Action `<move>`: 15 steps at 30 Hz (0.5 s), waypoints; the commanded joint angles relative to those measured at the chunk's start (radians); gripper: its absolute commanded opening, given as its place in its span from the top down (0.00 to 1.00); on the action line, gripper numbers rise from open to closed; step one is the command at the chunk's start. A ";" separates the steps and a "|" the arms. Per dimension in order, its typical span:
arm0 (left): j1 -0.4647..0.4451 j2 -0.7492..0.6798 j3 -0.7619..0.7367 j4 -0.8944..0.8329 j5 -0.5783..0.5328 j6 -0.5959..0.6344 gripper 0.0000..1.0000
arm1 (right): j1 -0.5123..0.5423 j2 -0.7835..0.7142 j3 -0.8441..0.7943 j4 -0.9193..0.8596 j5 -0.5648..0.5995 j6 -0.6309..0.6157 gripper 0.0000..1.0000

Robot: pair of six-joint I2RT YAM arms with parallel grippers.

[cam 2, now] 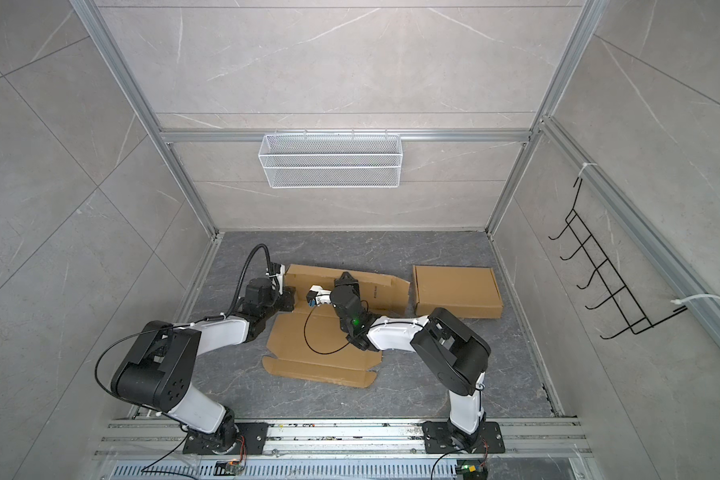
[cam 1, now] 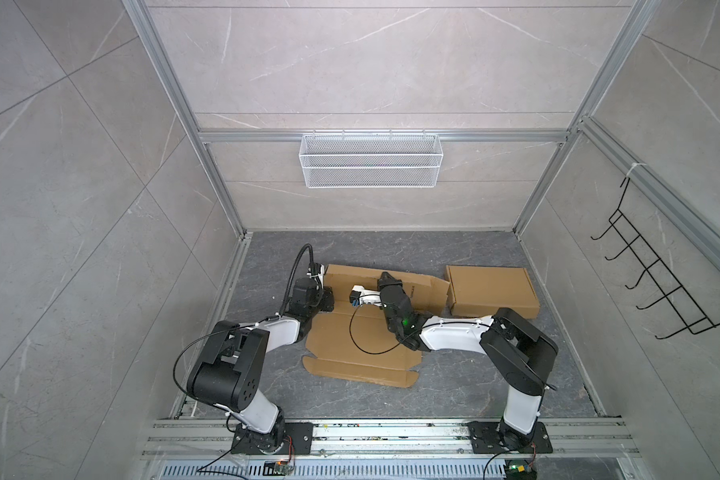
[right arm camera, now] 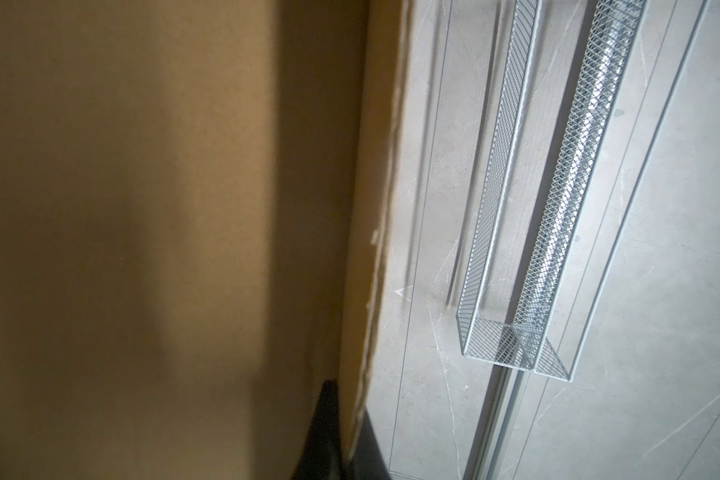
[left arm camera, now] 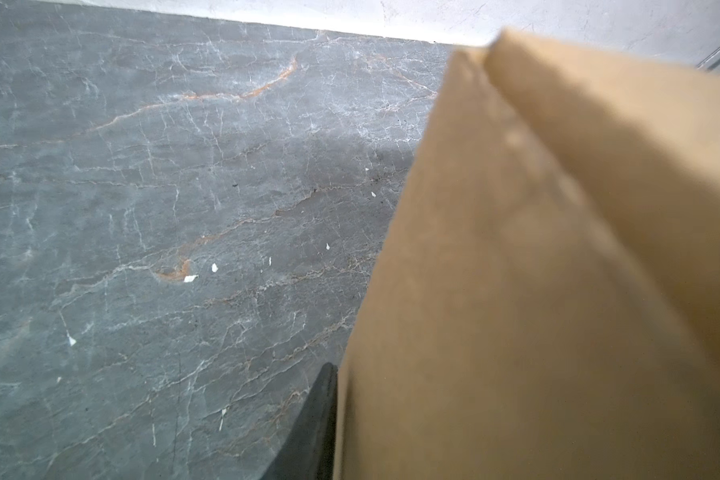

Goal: Fold the paper box

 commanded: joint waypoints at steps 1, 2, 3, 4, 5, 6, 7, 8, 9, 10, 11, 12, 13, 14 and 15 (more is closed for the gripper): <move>-0.019 0.015 -0.003 0.099 -0.138 -0.045 0.88 | 0.007 0.008 0.012 -0.059 -0.008 0.011 1.00; -0.027 0.019 -0.002 0.102 -0.157 -0.047 0.91 | 0.008 0.008 0.012 -0.059 -0.007 0.011 1.00; -0.032 0.022 0.003 0.098 -0.176 -0.048 0.94 | 0.007 0.008 0.012 -0.060 -0.008 0.011 1.00; -0.034 0.025 0.008 0.091 -0.194 -0.054 0.96 | 0.006 0.007 0.012 -0.060 -0.008 0.012 1.00; -0.035 0.028 0.012 0.085 -0.209 -0.060 0.98 | 0.008 0.008 0.013 -0.060 -0.009 0.012 1.00; -0.038 0.034 0.017 0.084 -0.218 -0.063 0.99 | 0.007 0.009 0.012 -0.060 -0.009 0.013 1.00; -0.038 0.041 0.021 0.082 -0.218 -0.065 1.00 | 0.007 0.008 0.012 -0.060 -0.008 0.014 1.00; -0.038 0.049 0.026 0.081 -0.214 -0.064 1.00 | 0.007 0.009 0.012 -0.060 -0.008 0.013 1.00; -0.038 0.052 0.029 0.080 -0.207 -0.063 0.99 | 0.006 0.011 0.012 -0.060 -0.008 0.014 1.00; -0.038 0.053 0.029 0.081 -0.194 -0.062 0.96 | 0.007 0.010 0.012 -0.060 -0.008 0.014 1.00; -0.038 0.051 0.032 0.078 -0.179 -0.055 0.94 | 0.007 0.010 0.012 -0.060 -0.009 0.014 1.00; -0.038 0.046 0.035 0.067 -0.164 -0.041 0.91 | 0.008 0.010 0.012 -0.061 -0.009 0.014 1.00; -0.038 0.034 0.040 0.046 -0.156 -0.026 0.87 | 0.007 0.010 0.014 -0.064 -0.009 0.013 1.00; -0.037 0.020 0.044 0.021 -0.156 -0.013 0.82 | 0.007 0.009 0.016 -0.066 -0.009 0.014 1.00; -0.036 0.006 0.046 0.001 -0.155 -0.002 0.78 | 0.007 0.010 0.016 -0.067 -0.010 0.014 1.00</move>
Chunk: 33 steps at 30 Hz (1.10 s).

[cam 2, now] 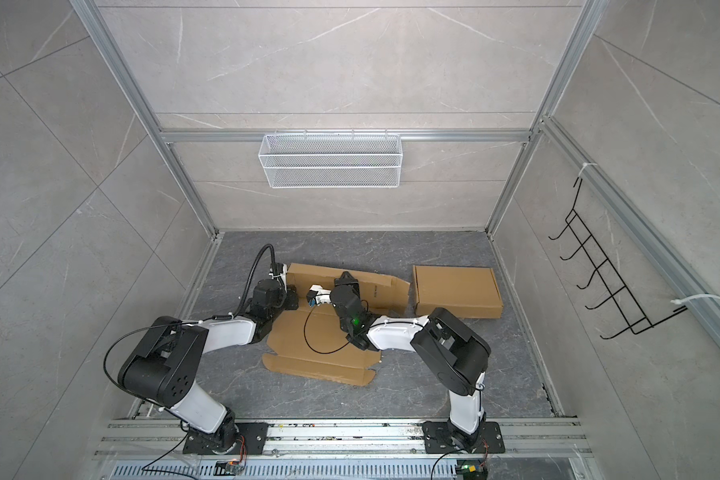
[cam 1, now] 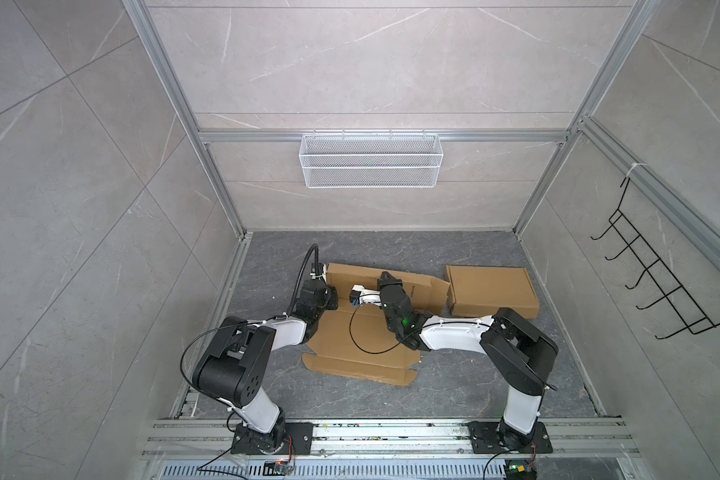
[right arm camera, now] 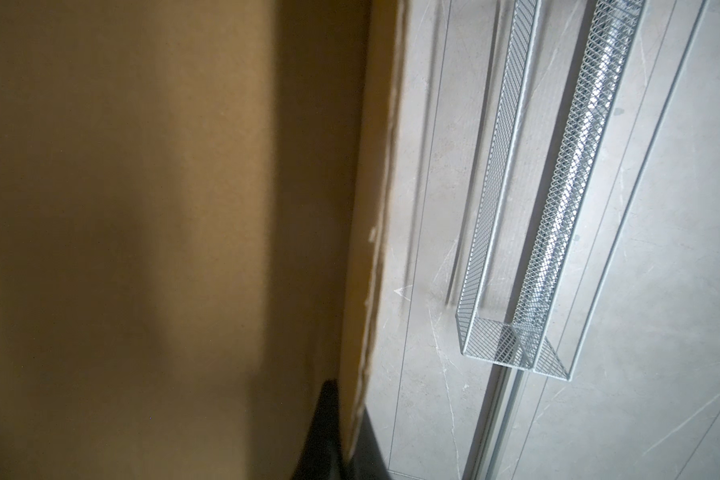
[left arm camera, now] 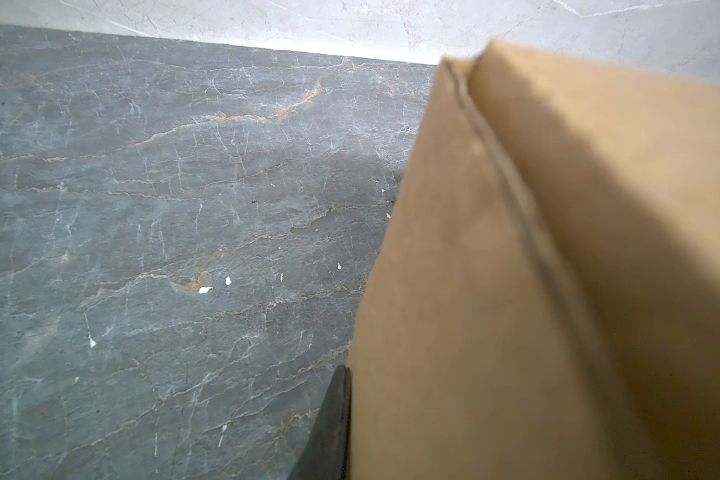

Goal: Fold the paper box

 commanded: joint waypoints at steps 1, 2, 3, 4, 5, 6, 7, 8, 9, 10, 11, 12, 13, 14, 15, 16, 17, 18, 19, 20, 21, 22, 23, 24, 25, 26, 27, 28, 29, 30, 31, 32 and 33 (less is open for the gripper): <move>0.014 -0.042 0.037 -0.053 -0.029 0.037 0.73 | 0.007 0.010 0.014 -0.066 -0.011 0.013 1.00; 0.016 -0.062 0.039 -0.075 -0.026 0.049 0.69 | 0.007 0.011 0.012 -0.067 -0.011 0.015 1.00; 0.021 -0.078 0.041 -0.088 -0.015 0.059 0.67 | 0.007 0.012 0.012 -0.067 -0.011 0.016 1.00; 0.023 -0.096 0.045 -0.102 -0.004 0.071 0.65 | 0.008 0.010 0.010 -0.067 -0.012 0.016 1.00; 0.025 -0.108 0.052 -0.113 0.006 0.081 0.63 | 0.007 0.011 0.009 -0.067 -0.011 0.019 1.00; 0.026 -0.115 0.062 -0.123 0.015 0.090 0.62 | 0.006 0.013 0.008 -0.068 -0.011 0.020 1.00; 0.026 -0.118 0.077 -0.135 0.025 0.097 0.62 | 0.008 0.013 0.007 -0.069 -0.011 0.021 1.00; 0.026 -0.118 0.093 -0.145 0.031 0.106 0.62 | 0.008 0.014 0.008 -0.067 -0.012 0.023 1.00; 0.026 -0.117 0.104 -0.149 0.033 0.109 0.62 | 0.008 0.015 0.008 -0.069 -0.012 0.024 1.00; 0.026 -0.114 0.116 -0.148 0.031 0.113 0.62 | 0.008 0.015 0.007 -0.070 -0.011 0.024 1.00; 0.026 -0.111 0.125 -0.148 0.026 0.117 0.63 | 0.010 0.015 0.007 -0.072 -0.012 0.024 1.00; 0.026 -0.108 0.132 -0.146 0.025 0.119 0.64 | 0.011 0.015 0.008 -0.072 -0.012 0.026 1.00; 0.027 -0.102 0.138 -0.144 0.024 0.120 0.66 | 0.010 0.014 0.009 -0.073 -0.013 0.026 1.00; 0.027 -0.095 0.144 -0.140 0.026 0.120 0.70 | 0.012 0.015 0.010 -0.073 -0.015 0.026 1.00; 0.027 -0.088 0.148 -0.138 0.027 0.119 0.74 | 0.012 0.015 0.014 -0.074 -0.015 0.026 1.00; 0.027 -0.078 0.152 -0.136 0.029 0.116 0.79 | 0.013 0.016 0.016 -0.075 -0.015 0.026 1.00; 0.027 -0.071 0.153 -0.133 0.033 0.111 0.83 | 0.015 0.018 0.017 -0.074 -0.013 0.026 1.00; 0.026 -0.066 0.153 -0.131 0.032 0.108 0.86 | 0.014 0.020 0.019 -0.075 -0.012 0.024 1.00; 0.026 -0.063 0.152 -0.128 0.033 0.107 0.89 | 0.016 0.021 0.021 -0.074 -0.013 0.024 1.00; 0.026 -0.061 0.148 -0.126 0.031 0.106 0.92 | 0.016 0.021 0.021 -0.074 -0.012 0.024 1.00; 0.026 -0.063 0.145 -0.123 0.025 0.105 0.94 | 0.017 0.019 0.023 -0.077 -0.012 0.024 1.00; 0.026 -0.064 0.142 -0.121 0.021 0.106 0.96 | 0.016 0.019 0.023 -0.077 -0.012 0.024 1.00; 0.026 -0.067 0.139 -0.119 0.019 0.108 0.97 | 0.016 0.021 0.024 -0.078 -0.012 0.024 1.00; 0.026 -0.069 0.137 -0.117 0.017 0.111 0.97 | 0.016 0.020 0.026 -0.079 -0.012 0.025 1.00; 0.026 -0.071 0.136 -0.117 0.016 0.113 0.97 | 0.016 0.021 0.028 -0.081 -0.010 0.027 1.00; 0.026 -0.074 0.133 -0.115 0.017 0.117 0.97 | 0.017 0.022 0.035 -0.084 -0.008 0.028 1.00; 0.027 -0.079 0.128 -0.111 0.015 0.123 0.97 | 0.018 0.021 0.042 -0.086 -0.003 0.035 1.00; 0.026 -0.087 0.120 -0.107 0.010 0.126 0.97 | 0.017 0.014 0.052 -0.097 -0.001 0.053 1.00; 0.026 -0.095 0.114 -0.104 0.004 0.129 0.98 | 0.017 0.002 0.066 -0.124 0.000 0.080 0.98; 0.026 -0.106 0.108 -0.106 -0.002 0.135 0.98 | 0.017 -0.015 0.087 -0.194 -0.008 0.133 0.92; 0.026 -0.119 0.101 -0.109 -0.017 0.137 0.99 | 0.017 -0.039 0.110 -0.279 -0.024 0.199 0.84; 0.026 -0.132 0.093 -0.109 -0.029 0.138 0.99 | 0.017 -0.059 0.132 -0.351 -0.046 0.260 0.76; 0.026 -0.147 0.084 -0.108 -0.047 0.139 0.99 | 0.016 -0.076 0.155 -0.430 -0.075 0.335 0.68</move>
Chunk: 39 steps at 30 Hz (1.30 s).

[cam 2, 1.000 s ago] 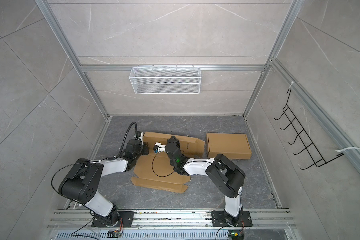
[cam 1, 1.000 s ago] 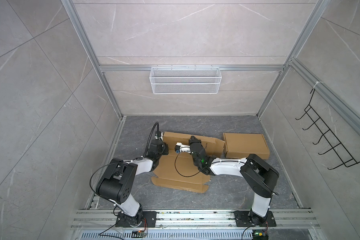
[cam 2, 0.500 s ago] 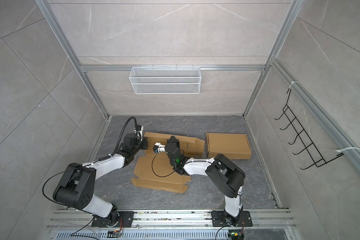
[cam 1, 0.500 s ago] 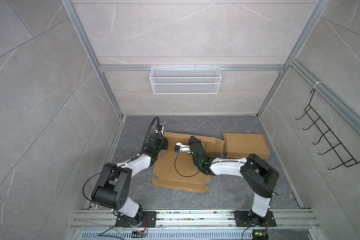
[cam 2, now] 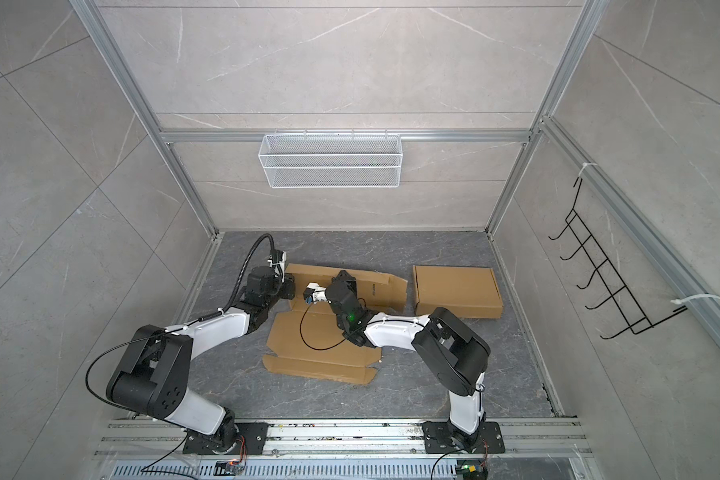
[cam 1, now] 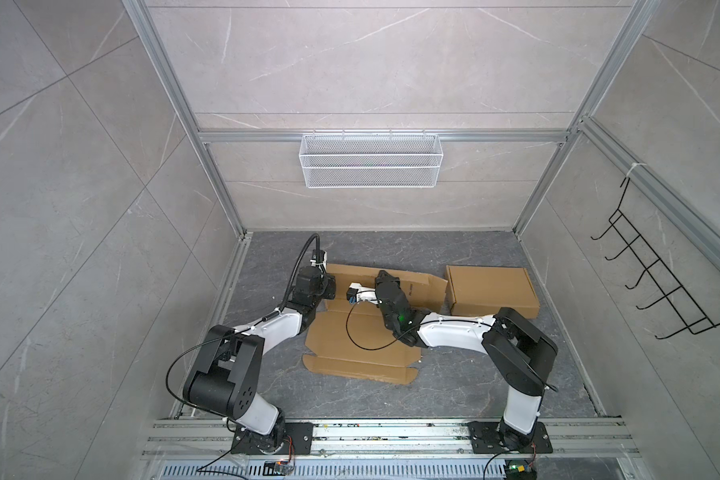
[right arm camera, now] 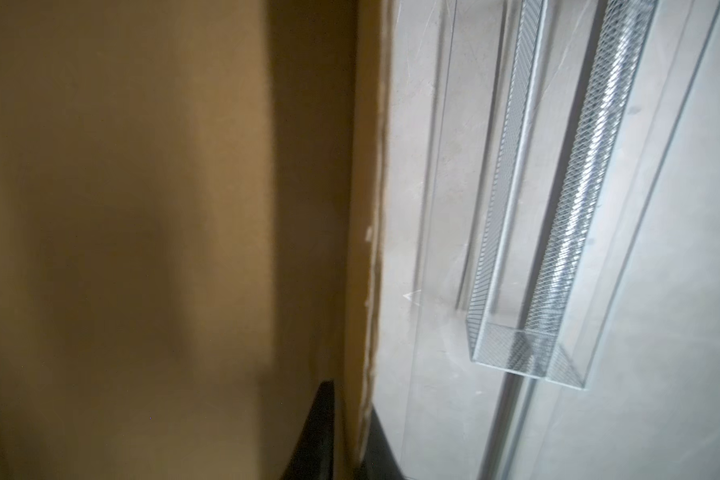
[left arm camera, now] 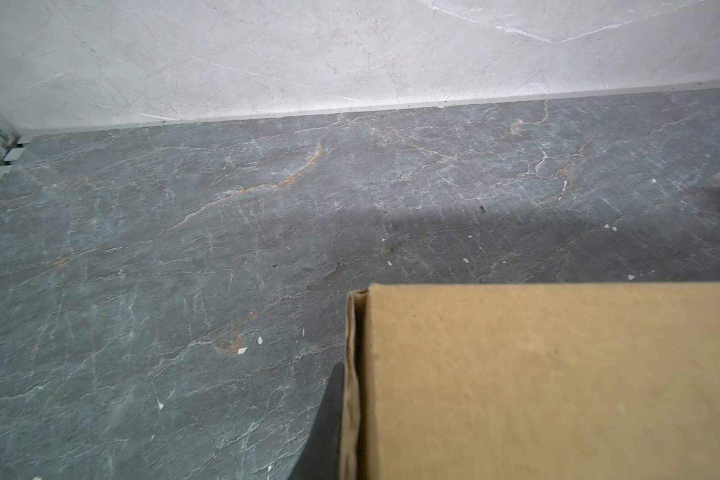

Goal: Fold the paper box

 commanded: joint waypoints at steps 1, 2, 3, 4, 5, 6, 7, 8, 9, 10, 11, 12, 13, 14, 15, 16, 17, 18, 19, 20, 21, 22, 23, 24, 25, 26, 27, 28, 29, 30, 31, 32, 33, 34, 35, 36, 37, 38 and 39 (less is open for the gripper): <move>0.006 -0.070 -0.026 0.037 -0.058 0.014 0.99 | 0.008 -0.087 0.084 -0.302 -0.086 0.267 0.61; 0.006 -0.081 -0.032 0.036 -0.066 0.014 0.99 | 0.008 -0.102 0.100 -0.360 -0.120 0.319 0.55; 0.006 -0.092 -0.036 0.031 -0.079 0.014 0.99 | 0.007 -0.119 0.117 -0.429 -0.159 0.372 0.48; 0.006 -0.100 -0.040 0.024 -0.094 0.011 0.99 | 0.006 -0.133 0.128 -0.486 -0.194 0.419 0.41; 0.006 -0.108 -0.045 0.020 -0.107 0.007 0.99 | 0.008 -0.146 0.141 -0.549 -0.238 0.459 0.33; 0.006 -0.113 -0.051 0.019 -0.120 0.002 0.99 | 0.007 -0.157 0.148 -0.594 -0.271 0.492 0.27; 0.006 -0.121 -0.057 0.019 -0.135 -0.003 0.99 | 0.006 -0.175 0.153 -0.638 -0.302 0.533 0.25; 0.006 -0.126 -0.062 0.014 -0.155 -0.008 0.99 | 0.004 -0.199 0.162 -0.685 -0.353 0.584 0.25; 0.006 -0.131 -0.064 0.009 -0.174 -0.011 0.99 | -0.002 -0.220 0.174 -0.723 -0.399 0.642 0.25; 0.006 -0.140 -0.072 0.008 -0.192 -0.010 0.99 | -0.015 -0.249 0.194 -0.774 -0.459 0.722 0.25; 0.006 -0.150 -0.081 0.012 -0.210 -0.007 0.99 | -0.034 -0.279 0.219 -0.819 -0.529 0.809 0.27; 0.006 -0.157 -0.091 0.018 -0.225 -0.004 0.99 | -0.053 -0.303 0.233 -0.845 -0.586 0.895 0.28; 0.006 -0.168 -0.106 0.033 -0.233 0.008 0.99 | -0.080 -0.329 0.250 -0.861 -0.625 0.998 0.29; 0.005 -0.176 -0.117 0.042 -0.240 0.014 0.99 | -0.103 -0.345 0.265 -0.877 -0.638 1.094 0.30; 0.006 -0.188 -0.129 0.048 -0.252 0.015 0.99 | -0.132 -0.355 0.288 -0.913 -0.640 1.214 0.33; 0.006 -0.197 -0.142 0.055 -0.268 0.015 0.99 | -0.167 -0.354 0.315 -0.970 -0.638 1.365 0.37; 0.006 -0.206 -0.152 0.057 -0.281 0.009 0.99 | -0.198 -0.344 0.349 -1.033 -0.639 1.481 0.42; 0.006 -0.217 -0.168 0.072 -0.288 0.008 0.99 | -0.238 -0.328 0.391 -1.127 -0.661 1.609 0.48; 0.006 -0.227 -0.185 0.088 -0.295 0.004 0.99 | -0.281 -0.308 0.428 -1.213 -0.701 1.717 0.52; 0.006 -0.234 -0.197 0.097 -0.300 -0.001 0.99 | -0.319 -0.294 0.446 -1.258 -0.753 1.789 0.55; 0.006 -0.242 -0.212 0.108 -0.298 -0.002 0.99 | -0.356 -0.285 0.453 -1.289 -0.812 1.859 0.58; 0.005 -0.248 -0.223 0.121 -0.294 -0.004 0.99 | -0.378 -0.281 0.451 -1.301 -0.840 1.909 0.58; 0.003 -0.251 -0.233 0.128 -0.289 -0.003 0.99 | -0.383 -0.277 0.452 -1.303 -0.842 1.932 0.57; 0.002 -0.254 -0.240 0.133 -0.286 -0.002 0.99 | -0.382 -0.268 0.464 -1.314 -0.841 1.946 0.56; 0.001 -0.256 -0.245 0.134 -0.285 -0.002 0.99 | -0.383 -0.256 0.474 -1.320 -0.846 1.958 0.54; 0.000 -0.260 -0.251 0.137 -0.281 0.002 0.99 | -0.383 -0.243 0.480 -1.319 -0.851 1.964 0.53; 0.000 -0.265 -0.257 0.141 -0.277 0.007 0.99 | -0.383 -0.225 0.494 -1.323 -0.854 1.963 0.51; -0.002 -0.270 -0.263 0.145 -0.276 0.010 0.99 | -0.383 -0.207 0.509 -1.331 -0.853 1.961 0.51; -0.002 -0.273 -0.271 0.147 -0.276 0.014 0.99 | -0.383 -0.194 0.521 -1.335 -0.854 1.958 0.50; -0.002 -0.277 -0.276 0.147 -0.276 0.016 0.99 | -0.383 -0.180 0.536 -1.340 -0.856 1.953 0.50; -0.003 -0.281 -0.282 0.148 -0.277 0.019 0.99 | -0.381 -0.167 0.547 -1.341 -0.865 1.954 0.49; -0.004 -0.287 -0.286 0.147 -0.277 0.021 0.99 | -0.374 -0.157 0.554 -1.340 -0.868 1.953 0.48; -0.005 -0.292 -0.290 0.153 -0.277 0.022 0.99 | -0.366 -0.144 0.567 -1.344 -0.868 1.949 0.47; -0.005 -0.295 -0.294 0.154 -0.276 0.024 0.99 | -0.359 -0.130 0.581 -1.352 -0.866 1.945 0.46; -0.005 -0.295 -0.295 0.155 -0.276 0.026 0.99 | -0.355 -0.119 0.588 -1.358 -0.865 1.946 0.46; -0.004 -0.293 -0.295 0.155 -0.274 0.026 0.99 | -0.352 -0.112 0.593 -1.353 -0.861 1.947 0.46; -0.005 -0.293 -0.294 0.155 -0.271 0.024 0.99 | -0.348 -0.105 0.599 -1.348 -0.857 1.948 0.46; -0.006 -0.292 -0.294 0.155 -0.270 0.023 0.99 | -0.345 -0.098 0.605 -1.344 -0.854 1.949 0.46; -0.007 -0.289 -0.291 0.155 -0.269 0.025 0.99 | -0.340 -0.088 0.621 -1.346 -0.854 1.950 0.46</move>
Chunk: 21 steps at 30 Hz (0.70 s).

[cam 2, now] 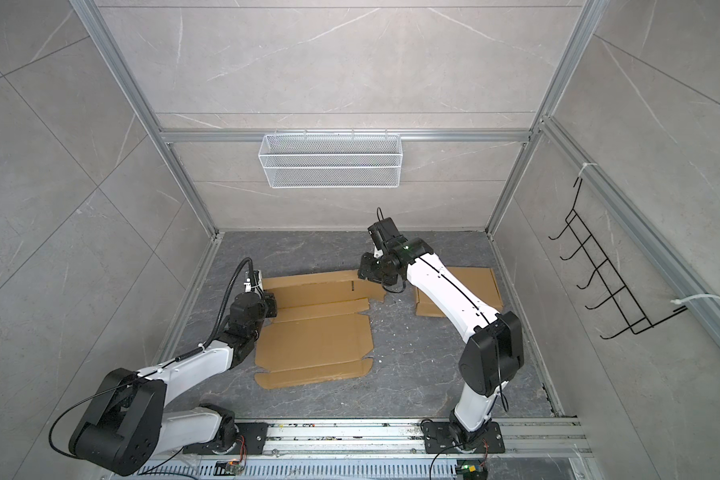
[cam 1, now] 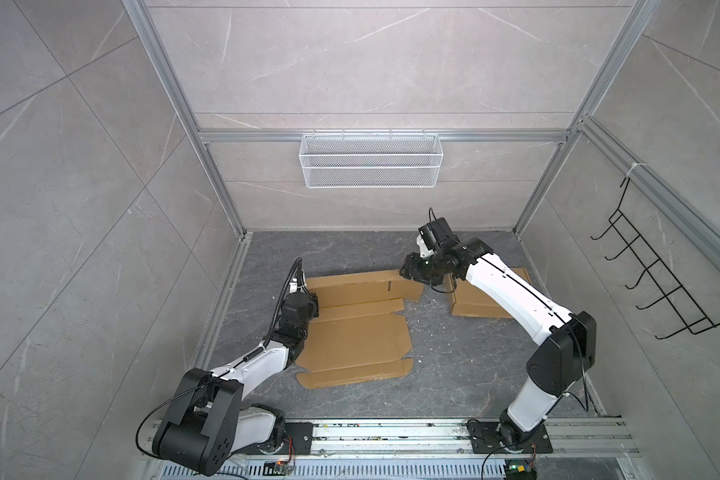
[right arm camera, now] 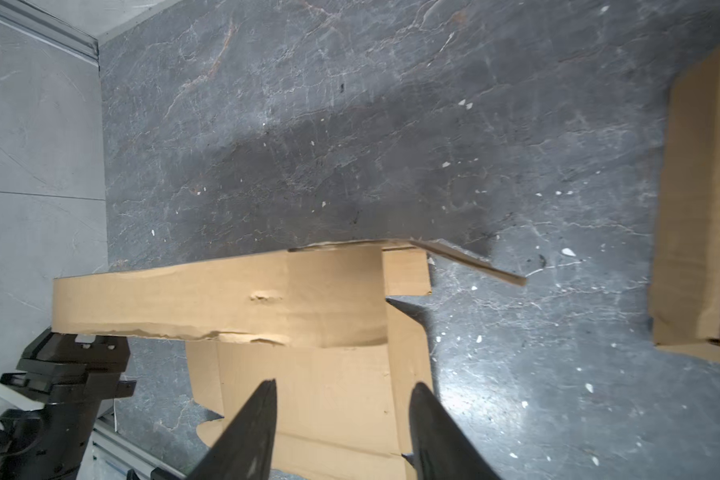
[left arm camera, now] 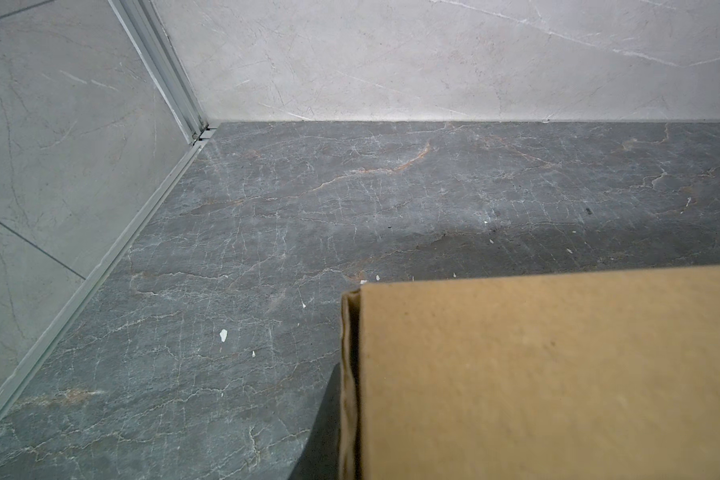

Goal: Fold the paper box

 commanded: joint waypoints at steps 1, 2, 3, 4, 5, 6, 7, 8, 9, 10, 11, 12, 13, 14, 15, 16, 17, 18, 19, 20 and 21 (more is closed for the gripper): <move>-0.006 -0.020 0.005 0.049 -0.011 0.024 0.99 | 0.020 0.037 0.060 -0.031 -0.003 0.016 0.46; -0.007 -0.021 0.007 0.049 -0.009 0.024 0.99 | 0.026 0.051 0.077 -0.034 0.000 0.011 0.46; -0.008 -0.021 0.006 0.048 -0.008 0.024 0.99 | 0.031 0.063 0.089 -0.039 -0.004 0.010 0.45; -0.008 -0.020 0.008 0.048 -0.006 0.024 0.99 | 0.036 0.076 0.102 -0.044 -0.009 0.009 0.46; -0.009 -0.021 0.008 0.048 -0.009 0.022 0.99 | 0.042 0.088 0.110 -0.049 -0.013 0.011 0.45; -0.009 -0.022 0.007 0.047 -0.010 0.021 0.99 | 0.048 0.099 0.115 -0.051 -0.018 0.016 0.45; -0.009 -0.023 0.006 0.047 -0.010 0.020 0.99 | 0.056 0.106 0.116 -0.050 -0.021 0.018 0.45; -0.011 -0.024 0.007 0.048 -0.009 0.019 0.99 | 0.064 0.114 0.117 -0.048 -0.025 0.021 0.45; -0.012 -0.022 0.007 0.049 -0.008 0.019 0.99 | 0.070 0.123 0.120 -0.048 -0.028 0.026 0.45; -0.012 -0.021 0.006 0.047 -0.007 0.018 0.99 | 0.075 0.130 0.119 -0.047 -0.032 0.029 0.45; -0.012 -0.020 0.006 0.048 -0.007 0.018 0.99 | 0.078 0.138 0.122 -0.042 -0.038 0.036 0.45; -0.014 -0.019 0.007 0.047 -0.005 0.015 0.99 | 0.081 0.145 0.125 -0.039 -0.043 0.040 0.45; -0.015 -0.018 0.008 0.047 -0.004 0.014 0.99 | 0.084 0.153 0.125 -0.032 -0.050 0.045 0.45; -0.015 -0.016 0.008 0.046 -0.003 0.012 0.99 | 0.086 0.160 0.125 -0.023 -0.062 0.053 0.45; -0.017 -0.015 0.011 0.047 -0.003 0.013 0.99 | 0.089 0.165 0.125 -0.016 -0.069 0.056 0.46; -0.018 -0.013 0.011 0.047 -0.001 0.012 0.99 | 0.091 0.170 0.127 -0.010 -0.076 0.060 0.49; -0.020 -0.012 0.013 0.046 0.000 0.012 0.99 | 0.093 0.175 0.126 -0.003 -0.082 0.062 0.51; -0.021 -0.011 0.013 0.046 -0.001 0.010 0.99 | 0.093 0.179 0.124 0.002 -0.089 0.065 0.54; -0.022 -0.011 0.013 0.047 0.001 0.007 0.99 | 0.094 0.181 0.118 0.011 -0.096 0.069 0.55; -0.022 -0.011 0.012 0.046 0.001 0.005 0.99 | 0.093 0.180 0.111 0.022 -0.106 0.073 0.56; -0.023 -0.009 0.013 0.047 0.000 0.004 0.99 | 0.094 0.182 0.105 0.032 -0.115 0.078 0.56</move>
